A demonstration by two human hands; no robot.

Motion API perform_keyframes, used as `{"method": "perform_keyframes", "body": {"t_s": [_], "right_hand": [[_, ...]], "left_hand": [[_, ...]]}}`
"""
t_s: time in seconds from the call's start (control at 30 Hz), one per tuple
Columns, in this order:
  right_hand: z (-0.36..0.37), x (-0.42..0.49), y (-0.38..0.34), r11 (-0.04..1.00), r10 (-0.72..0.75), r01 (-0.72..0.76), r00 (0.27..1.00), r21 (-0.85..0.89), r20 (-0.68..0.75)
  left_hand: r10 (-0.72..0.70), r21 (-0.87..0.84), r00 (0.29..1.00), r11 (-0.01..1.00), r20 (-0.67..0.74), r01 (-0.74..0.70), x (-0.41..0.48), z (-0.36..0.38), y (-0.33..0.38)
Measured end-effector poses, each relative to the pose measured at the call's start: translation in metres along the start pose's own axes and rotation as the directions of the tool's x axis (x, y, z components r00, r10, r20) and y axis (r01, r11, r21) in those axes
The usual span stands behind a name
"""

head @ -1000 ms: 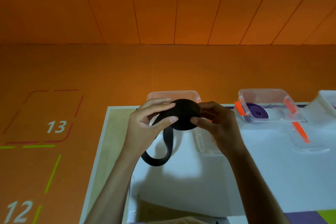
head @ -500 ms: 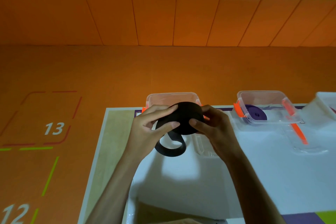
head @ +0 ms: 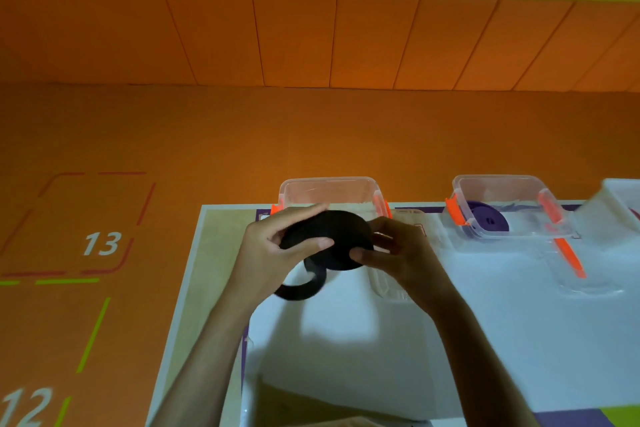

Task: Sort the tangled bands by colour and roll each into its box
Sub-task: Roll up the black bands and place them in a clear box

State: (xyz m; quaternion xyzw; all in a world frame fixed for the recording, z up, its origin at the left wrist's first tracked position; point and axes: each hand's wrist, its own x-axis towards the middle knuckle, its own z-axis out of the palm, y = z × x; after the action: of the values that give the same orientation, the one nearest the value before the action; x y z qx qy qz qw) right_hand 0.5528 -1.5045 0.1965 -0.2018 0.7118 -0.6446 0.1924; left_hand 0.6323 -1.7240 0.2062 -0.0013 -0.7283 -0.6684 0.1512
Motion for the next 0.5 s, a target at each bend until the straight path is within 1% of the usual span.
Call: {"method": "perform_keyframes", "body": {"t_s": [0.03, 0.1, 0.2, 0.3, 0.37, 0.4, 0.5], "right_hand": [[0.000, -0.001, -0.001, 0.999, 0.010, -0.009, 1.000, -0.046, 0.029], [0.000, 0.000, -0.007, 0.997, -0.050, 0.052, 0.998, -0.055, 0.034], [0.004, 0.002, -0.014, 0.980, -0.197, 0.196, 0.978, -0.016, -0.067], [0.004, 0.002, -0.013, 0.957, -0.239, 0.261, 0.957, 0.126, -0.166], [0.005, 0.001, -0.009, 0.943, -0.240, 0.273, 0.954, 0.192, -0.177], [0.006, 0.000, -0.009, 0.944, -0.237, 0.266, 0.958, 0.196, -0.159], [0.005, 0.001, -0.014, 0.967, -0.224, 0.234, 0.969, 0.097, -0.104]], "left_hand": [[-0.021, 0.015, 1.000, 1.000, 0.018, 0.021, 0.001, -0.001, 0.002], [-0.037, 0.077, 0.997, 0.997, 0.062, 0.033, 0.004, 0.000, 0.005], [-0.028, 0.108, 0.994, 0.994, 0.110, 0.016, 0.007, 0.006, 0.008], [-0.034, 0.125, 0.993, 0.992, 0.115, 0.019, 0.008, 0.004, 0.009], [-0.059, 0.095, 0.993, 0.994, 0.106, 0.049, 0.008, -0.001, 0.008], [-0.070, 0.087, 0.991, 0.994, 0.112, 0.060, 0.009, -0.003, 0.008], [-0.080, 0.136, 0.981, 0.989, 0.175, 0.056, 0.012, 0.000, 0.011]]}}
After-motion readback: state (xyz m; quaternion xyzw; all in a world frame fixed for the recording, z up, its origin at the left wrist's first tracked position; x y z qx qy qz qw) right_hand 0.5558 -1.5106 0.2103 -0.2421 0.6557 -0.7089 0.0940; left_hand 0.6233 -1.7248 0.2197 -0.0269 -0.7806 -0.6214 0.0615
